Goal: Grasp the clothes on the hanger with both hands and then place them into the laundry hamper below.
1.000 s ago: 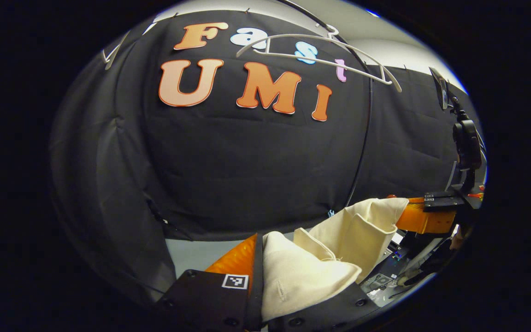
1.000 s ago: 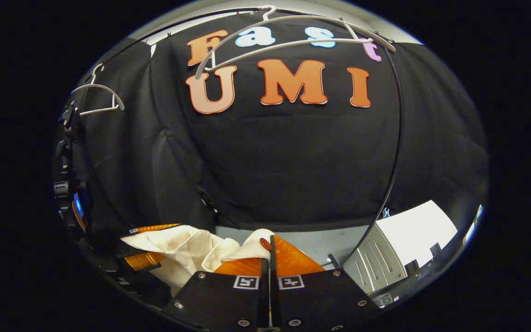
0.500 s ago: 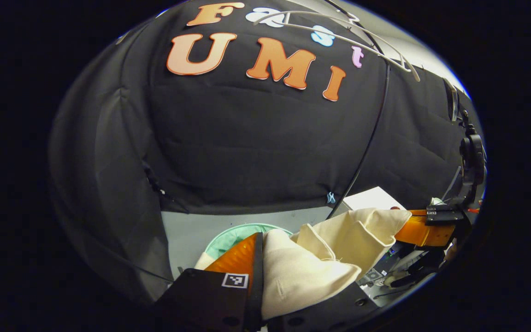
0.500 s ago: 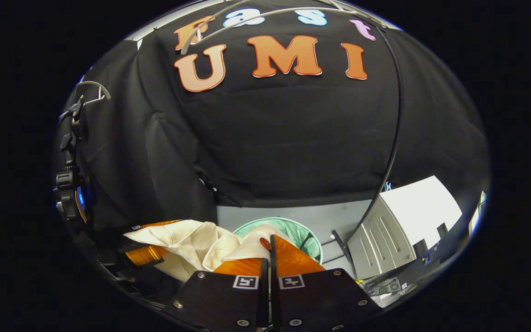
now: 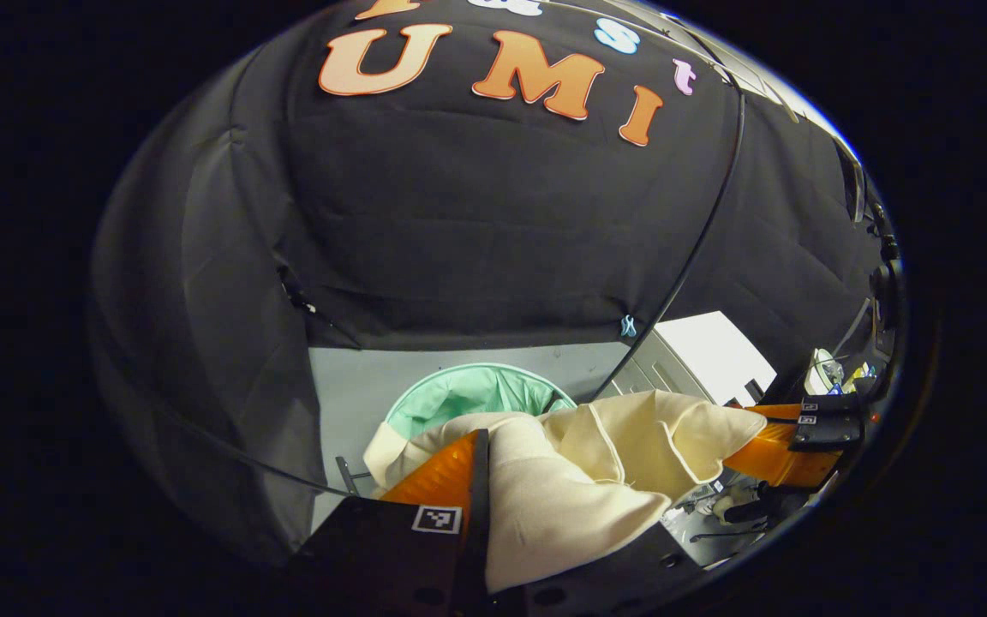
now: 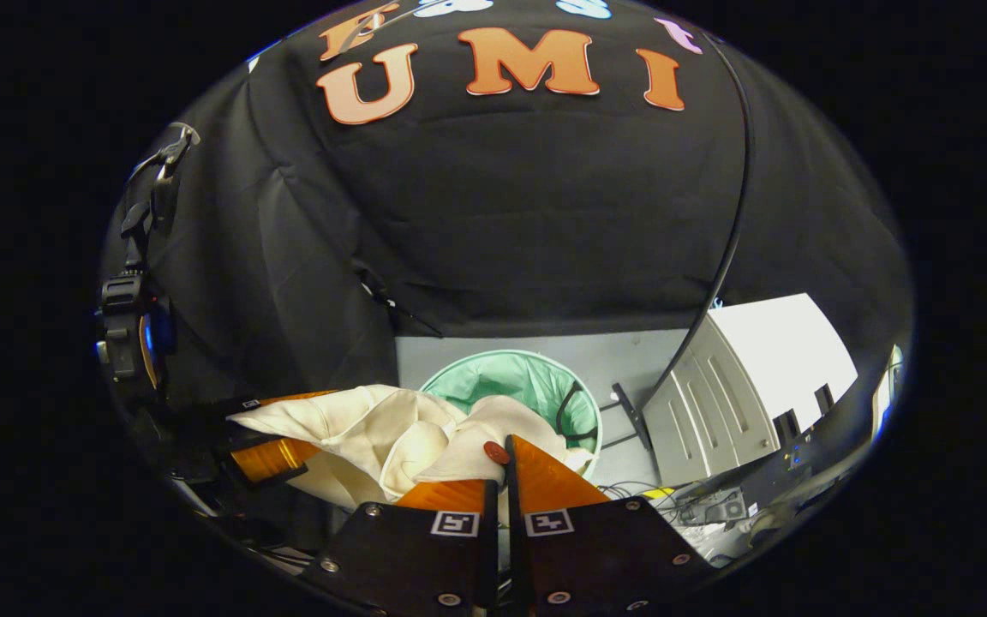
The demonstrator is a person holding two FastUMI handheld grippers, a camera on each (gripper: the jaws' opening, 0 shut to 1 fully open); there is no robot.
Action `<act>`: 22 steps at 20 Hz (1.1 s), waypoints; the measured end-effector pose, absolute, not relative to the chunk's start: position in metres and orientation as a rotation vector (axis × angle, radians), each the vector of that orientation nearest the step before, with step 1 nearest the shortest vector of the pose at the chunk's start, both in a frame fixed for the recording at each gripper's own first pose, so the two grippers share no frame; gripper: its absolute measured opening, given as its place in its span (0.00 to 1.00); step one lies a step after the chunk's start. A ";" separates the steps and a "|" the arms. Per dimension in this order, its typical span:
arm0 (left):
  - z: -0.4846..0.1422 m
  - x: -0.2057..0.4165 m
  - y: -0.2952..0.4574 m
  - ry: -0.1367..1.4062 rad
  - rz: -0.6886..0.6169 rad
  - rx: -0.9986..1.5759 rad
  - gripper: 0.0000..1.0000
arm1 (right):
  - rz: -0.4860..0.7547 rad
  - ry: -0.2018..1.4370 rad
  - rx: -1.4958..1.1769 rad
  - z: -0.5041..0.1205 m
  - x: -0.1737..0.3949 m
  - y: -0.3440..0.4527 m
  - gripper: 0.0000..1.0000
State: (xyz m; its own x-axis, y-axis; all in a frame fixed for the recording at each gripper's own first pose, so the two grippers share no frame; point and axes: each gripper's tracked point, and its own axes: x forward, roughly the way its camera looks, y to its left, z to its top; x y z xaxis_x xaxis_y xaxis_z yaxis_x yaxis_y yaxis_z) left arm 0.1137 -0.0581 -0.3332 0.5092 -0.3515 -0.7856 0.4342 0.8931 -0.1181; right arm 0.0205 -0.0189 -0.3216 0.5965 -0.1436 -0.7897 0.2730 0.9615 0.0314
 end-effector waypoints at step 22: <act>-0.333 0.100 -0.026 0.939 -0.416 0.094 0.91 | -0.279 0.945 0.174 -0.333 -0.008 -0.009 0.94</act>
